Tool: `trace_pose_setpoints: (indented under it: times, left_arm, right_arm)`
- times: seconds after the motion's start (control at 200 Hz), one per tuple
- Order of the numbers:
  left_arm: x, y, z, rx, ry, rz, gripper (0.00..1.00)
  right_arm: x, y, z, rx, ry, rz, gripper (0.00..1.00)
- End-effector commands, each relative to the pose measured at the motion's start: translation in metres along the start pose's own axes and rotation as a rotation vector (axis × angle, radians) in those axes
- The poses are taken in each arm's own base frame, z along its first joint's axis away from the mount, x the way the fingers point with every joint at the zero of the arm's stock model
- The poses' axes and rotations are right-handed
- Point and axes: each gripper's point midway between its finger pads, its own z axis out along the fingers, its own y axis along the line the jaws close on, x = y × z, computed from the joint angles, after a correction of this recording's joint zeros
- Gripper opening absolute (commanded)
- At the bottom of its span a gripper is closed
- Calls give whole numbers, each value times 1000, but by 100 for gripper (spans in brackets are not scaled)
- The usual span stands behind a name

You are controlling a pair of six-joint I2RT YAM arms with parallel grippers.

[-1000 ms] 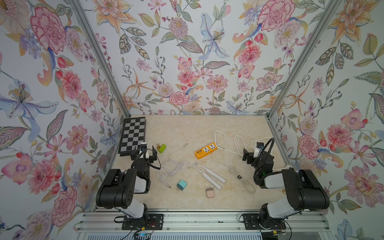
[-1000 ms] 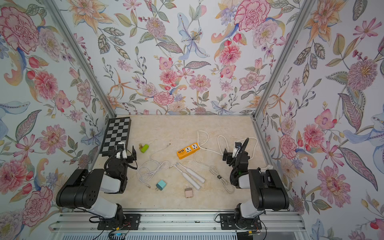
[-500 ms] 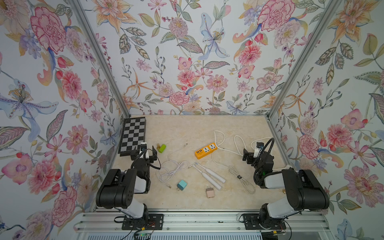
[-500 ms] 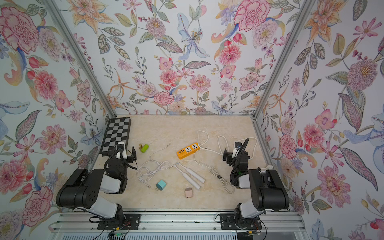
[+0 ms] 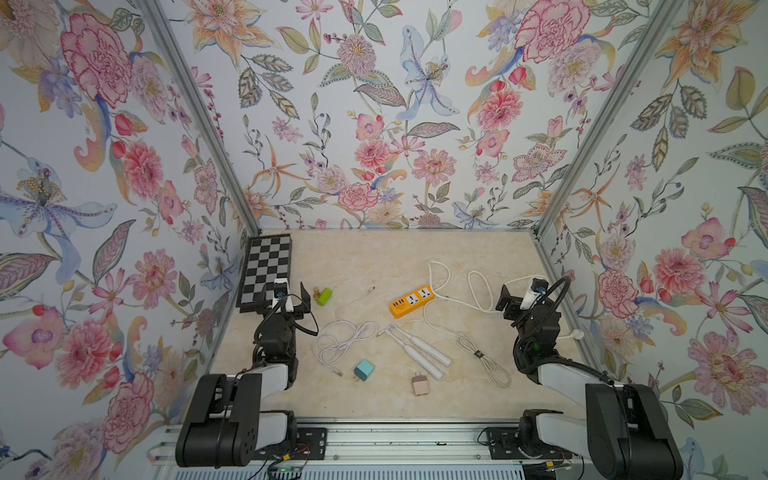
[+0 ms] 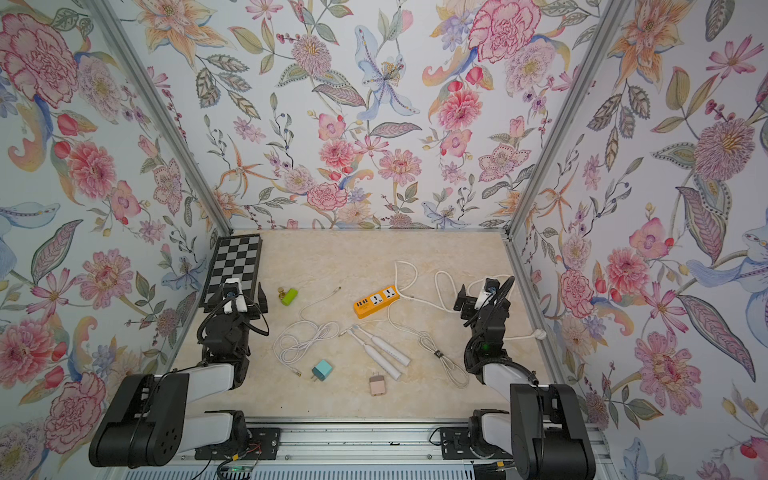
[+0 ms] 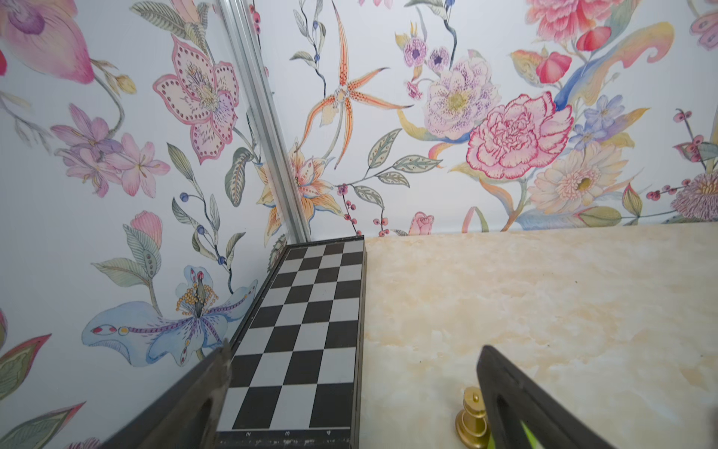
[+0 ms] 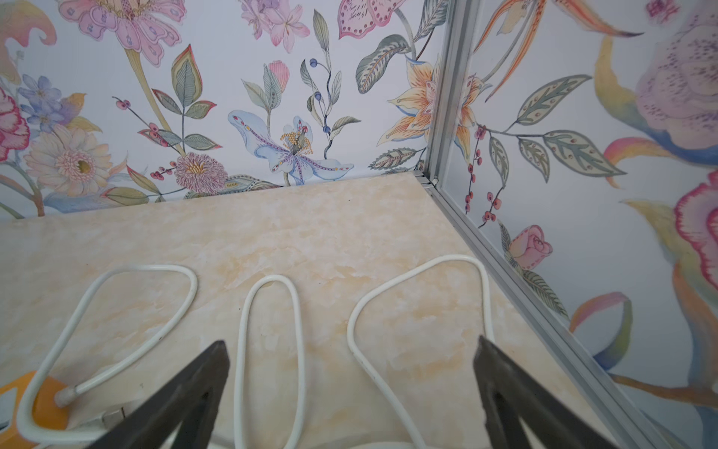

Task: Charge the electric toothbrush
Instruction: Adjust the socket at the center of the board.

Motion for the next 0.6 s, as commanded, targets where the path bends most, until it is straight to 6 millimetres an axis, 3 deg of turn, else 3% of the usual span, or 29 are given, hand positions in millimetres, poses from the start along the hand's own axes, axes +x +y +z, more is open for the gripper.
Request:
trace_pose_setpoints:
  times: [0.0, 0.065, 0.175, 0.305, 0.445, 0.59]
  left_arm:
    - [-24, 8, 6, -37, 48, -93, 99]
    - [-43, 12, 0, -43, -3, -142, 99]
    - [-58, 19, -10, -58, -74, -290, 99]
    - [-50, -2, 4, 33, 62, -322, 99]
    - [-47, -44, -4, 185, 115, -310, 99]
    - [-36, -97, -19, 328, 209, -212, 99]
  right_arm:
    - [1, -22, -8, 117, 124, 219, 100]
    - [0, -20, -14, 72, 179, 281, 100]
    - [6, -20, -19, 34, 268, 378, 100]
    - [12, -2, -24, -31, 378, 420, 100]
    - [32, 45, -33, -145, 571, 417, 100]
    - [58, 116, -49, -321, 752, 396, 100]
